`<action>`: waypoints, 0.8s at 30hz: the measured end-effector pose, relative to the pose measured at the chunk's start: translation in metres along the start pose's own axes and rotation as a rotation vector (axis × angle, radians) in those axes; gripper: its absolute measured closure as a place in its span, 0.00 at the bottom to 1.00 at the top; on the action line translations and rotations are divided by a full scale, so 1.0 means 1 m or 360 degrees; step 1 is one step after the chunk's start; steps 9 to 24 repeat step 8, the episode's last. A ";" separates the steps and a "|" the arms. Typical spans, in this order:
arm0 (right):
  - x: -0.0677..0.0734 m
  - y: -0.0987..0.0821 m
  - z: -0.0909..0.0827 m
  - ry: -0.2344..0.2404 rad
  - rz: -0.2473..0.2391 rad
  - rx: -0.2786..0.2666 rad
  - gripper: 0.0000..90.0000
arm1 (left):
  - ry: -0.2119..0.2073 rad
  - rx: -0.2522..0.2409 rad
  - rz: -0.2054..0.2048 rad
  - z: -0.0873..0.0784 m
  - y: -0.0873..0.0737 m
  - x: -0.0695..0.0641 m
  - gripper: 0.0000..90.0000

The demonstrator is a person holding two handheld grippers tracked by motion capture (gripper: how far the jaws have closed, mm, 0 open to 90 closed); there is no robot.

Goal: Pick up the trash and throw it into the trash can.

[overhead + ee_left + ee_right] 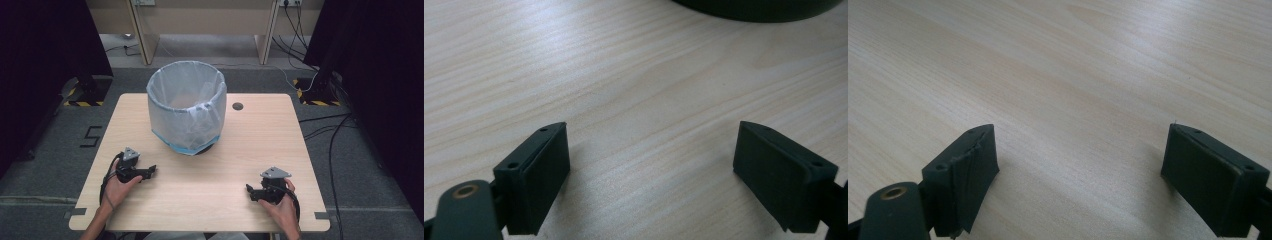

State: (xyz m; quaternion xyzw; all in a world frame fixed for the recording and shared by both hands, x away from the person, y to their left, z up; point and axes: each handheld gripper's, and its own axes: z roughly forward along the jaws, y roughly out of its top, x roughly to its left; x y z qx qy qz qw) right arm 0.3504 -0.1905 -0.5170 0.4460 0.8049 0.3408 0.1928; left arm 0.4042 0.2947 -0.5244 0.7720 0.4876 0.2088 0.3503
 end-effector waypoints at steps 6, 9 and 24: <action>0.000 0.000 0.000 0.0002 0.0000 0.0001 0.16 | -0.0001 0.0000 0.0001 0.000 0.000 0.000 0.16; 0.000 0.000 0.000 0.0002 -0.0002 0.0004 0.16 | -0.0001 0.0000 0.0001 0.000 0.000 0.000 0.16; 0.000 0.000 0.000 0.0002 -0.0002 0.0004 0.16 | -0.0001 0.0000 0.0001 0.000 0.000 0.000 0.16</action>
